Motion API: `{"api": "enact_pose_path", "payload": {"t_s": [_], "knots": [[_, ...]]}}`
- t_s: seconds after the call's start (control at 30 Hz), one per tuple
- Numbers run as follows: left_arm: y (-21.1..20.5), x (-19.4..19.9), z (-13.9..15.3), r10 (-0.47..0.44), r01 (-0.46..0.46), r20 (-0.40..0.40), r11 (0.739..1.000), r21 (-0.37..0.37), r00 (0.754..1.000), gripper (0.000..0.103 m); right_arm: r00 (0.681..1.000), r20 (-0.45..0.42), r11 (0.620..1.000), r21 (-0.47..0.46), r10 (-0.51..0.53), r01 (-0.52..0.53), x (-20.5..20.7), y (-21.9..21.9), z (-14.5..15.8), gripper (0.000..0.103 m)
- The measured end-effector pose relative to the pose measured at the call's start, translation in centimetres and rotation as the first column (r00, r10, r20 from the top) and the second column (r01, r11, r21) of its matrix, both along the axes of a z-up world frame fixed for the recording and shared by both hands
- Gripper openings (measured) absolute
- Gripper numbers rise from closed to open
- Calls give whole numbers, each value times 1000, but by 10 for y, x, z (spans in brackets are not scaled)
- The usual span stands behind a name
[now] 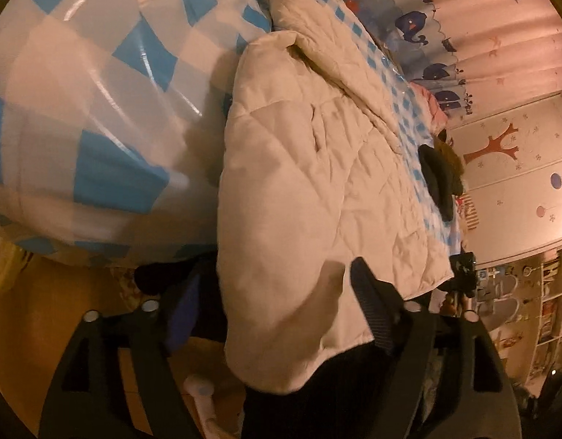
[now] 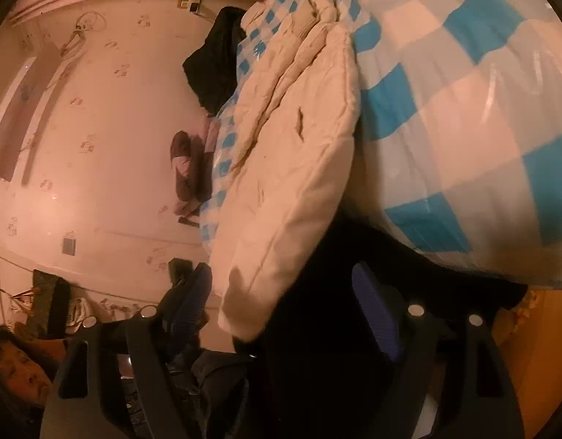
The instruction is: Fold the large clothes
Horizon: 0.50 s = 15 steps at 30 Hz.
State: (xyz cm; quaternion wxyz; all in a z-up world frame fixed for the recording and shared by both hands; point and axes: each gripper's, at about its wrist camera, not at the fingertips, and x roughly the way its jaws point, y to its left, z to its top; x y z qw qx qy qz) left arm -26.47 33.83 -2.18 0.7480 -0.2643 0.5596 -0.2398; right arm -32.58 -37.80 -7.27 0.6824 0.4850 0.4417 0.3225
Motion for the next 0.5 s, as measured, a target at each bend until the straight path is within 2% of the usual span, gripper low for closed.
{"api": "enact_pose_path", "payload": {"t_s": [0.1,0.23,0.27,0.3,0.33,0.37,0.4,0.43,0.47,0.5], "knots": [[-11,10,-3,-13,13,-10,1000,-12,1000,82,1000,7,999,20,25,-25,19,9,1,80],[-38,21,-15,-31,32,-34,999,15,999,84,998,10,997,-22,70,-70,41,31,1,80],[-43,23,-17,-31,32,-36,999,22,999,84,997,16,997,-39,73,-73,43,36,2,76],[-47,24,-19,-28,29,-32,999,27,999,83,996,22,995,-57,81,-80,45,41,4,52],[-49,24,-20,-25,26,-23,999,29,999,66,997,36,994,-87,74,-71,46,46,6,33],[-52,24,-20,-28,28,-20,999,24,999,40,996,50,994,-88,72,-67,46,48,9,27],[-53,23,-20,-30,30,-25,999,16,999,32,995,71,993,-97,72,-65,45,51,12,21],[-54,21,-15,-23,23,-6,1000,22,1000,20,994,90,992,-116,68,-57,42,53,16,19],[-55,18,-10,-24,24,16,999,27,1000,14,992,107,992,-120,59,-46,38,54,22,19],[-55,15,-2,-23,21,43,999,33,999,13,991,123,993,-116,50,-36,35,53,26,17]]}}
